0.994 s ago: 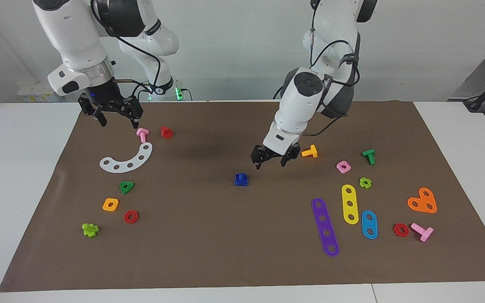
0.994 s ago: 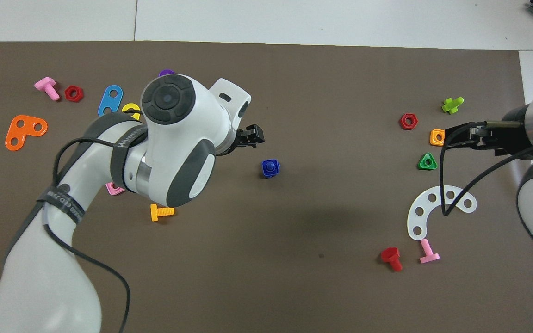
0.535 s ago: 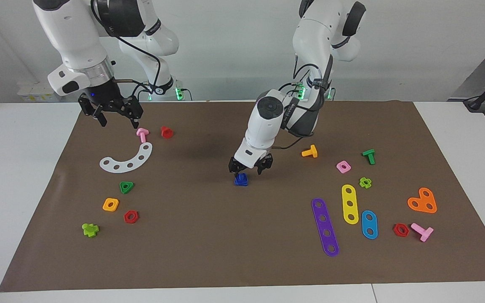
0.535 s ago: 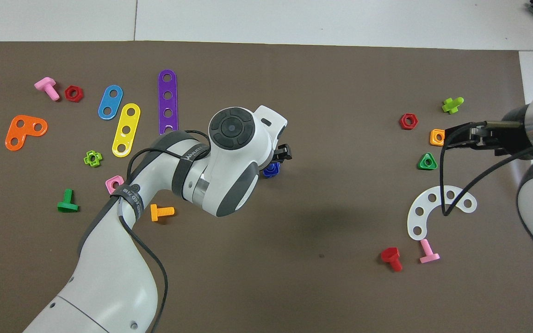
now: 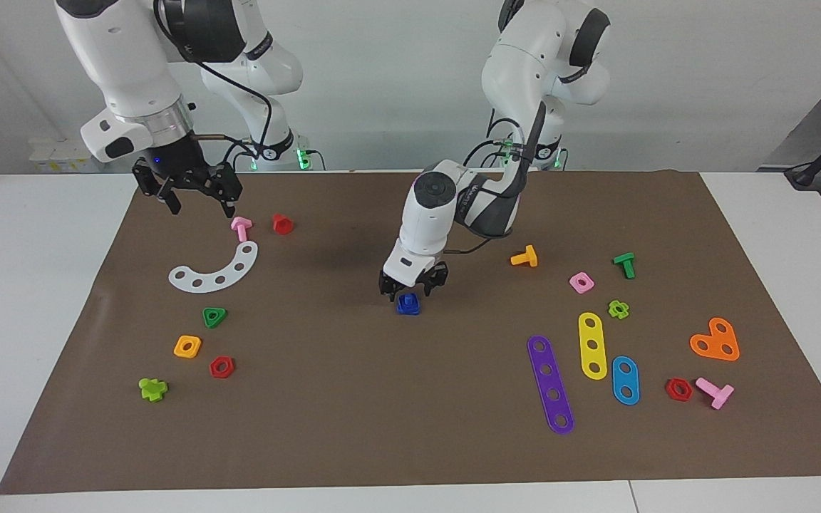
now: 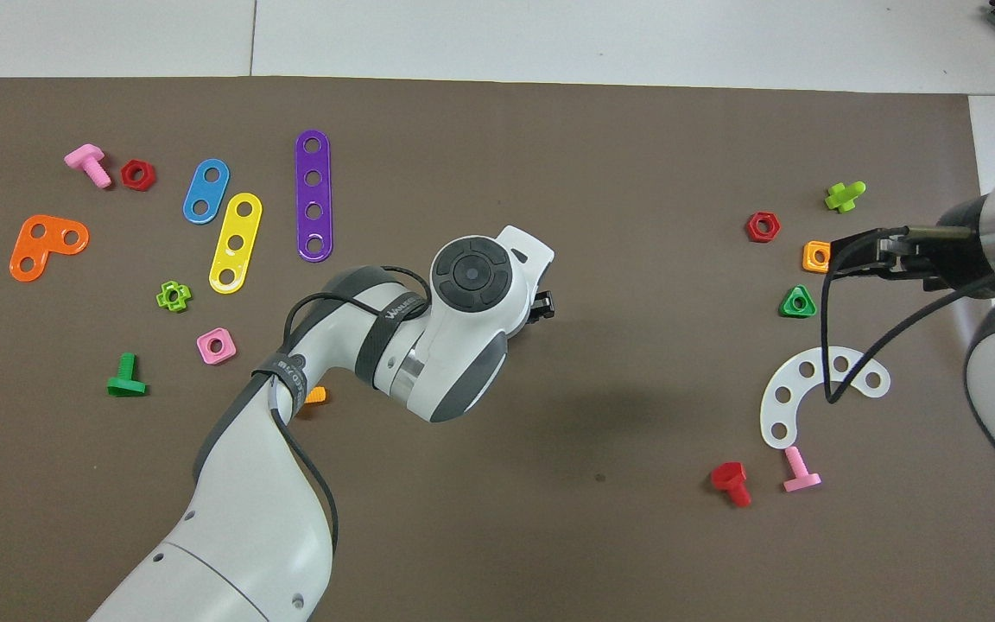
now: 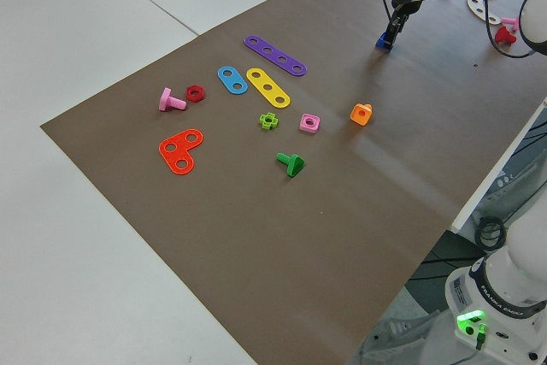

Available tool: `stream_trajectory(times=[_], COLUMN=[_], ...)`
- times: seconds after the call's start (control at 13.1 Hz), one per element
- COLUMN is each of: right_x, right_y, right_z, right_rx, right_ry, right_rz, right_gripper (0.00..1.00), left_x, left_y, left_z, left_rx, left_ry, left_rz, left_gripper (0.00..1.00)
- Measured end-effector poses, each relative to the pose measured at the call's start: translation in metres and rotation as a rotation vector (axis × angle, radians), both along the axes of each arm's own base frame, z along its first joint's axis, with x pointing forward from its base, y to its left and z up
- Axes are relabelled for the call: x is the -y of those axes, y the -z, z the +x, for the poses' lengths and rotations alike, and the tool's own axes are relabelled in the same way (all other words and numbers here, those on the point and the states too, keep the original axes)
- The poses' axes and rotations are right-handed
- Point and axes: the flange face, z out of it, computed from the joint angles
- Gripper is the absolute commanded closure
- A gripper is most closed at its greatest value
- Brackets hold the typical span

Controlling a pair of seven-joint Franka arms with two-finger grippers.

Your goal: Unscrew and place screws in storage area

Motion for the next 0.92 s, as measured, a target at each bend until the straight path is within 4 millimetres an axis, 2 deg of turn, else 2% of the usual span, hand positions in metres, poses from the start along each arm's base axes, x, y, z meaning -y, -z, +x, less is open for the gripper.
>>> stream_trajectory(times=[0.08, 0.54, 0.76, 0.92], right_x=[0.0, 0.0, 0.0, 0.0], right_y=[0.0, 0.0, 0.0, 0.0], right_z=[0.0, 0.0, 0.0, 0.0], right_rx=[0.0, 0.0, 0.0, 0.0], right_ry=[0.0, 0.0, 0.0, 0.0], right_rz=[0.0, 0.0, 0.0, 0.0], right_gripper=[0.0, 0.0, 0.0, 0.0], left_x=[-0.0006, -0.0006, -0.0007, -0.0005], left_y=[0.002, -0.0032, -0.0035, -0.0035], left_z=[0.0009, 0.005, 0.0053, 0.0052], left_rx=[0.003, 0.018, 0.02, 0.02], left_ry=[0.0, -0.001, 0.0, 0.001], left_rz=[0.003, 0.001, 0.002, 0.002], left_gripper=[0.29, 0.33, 0.49, 0.55])
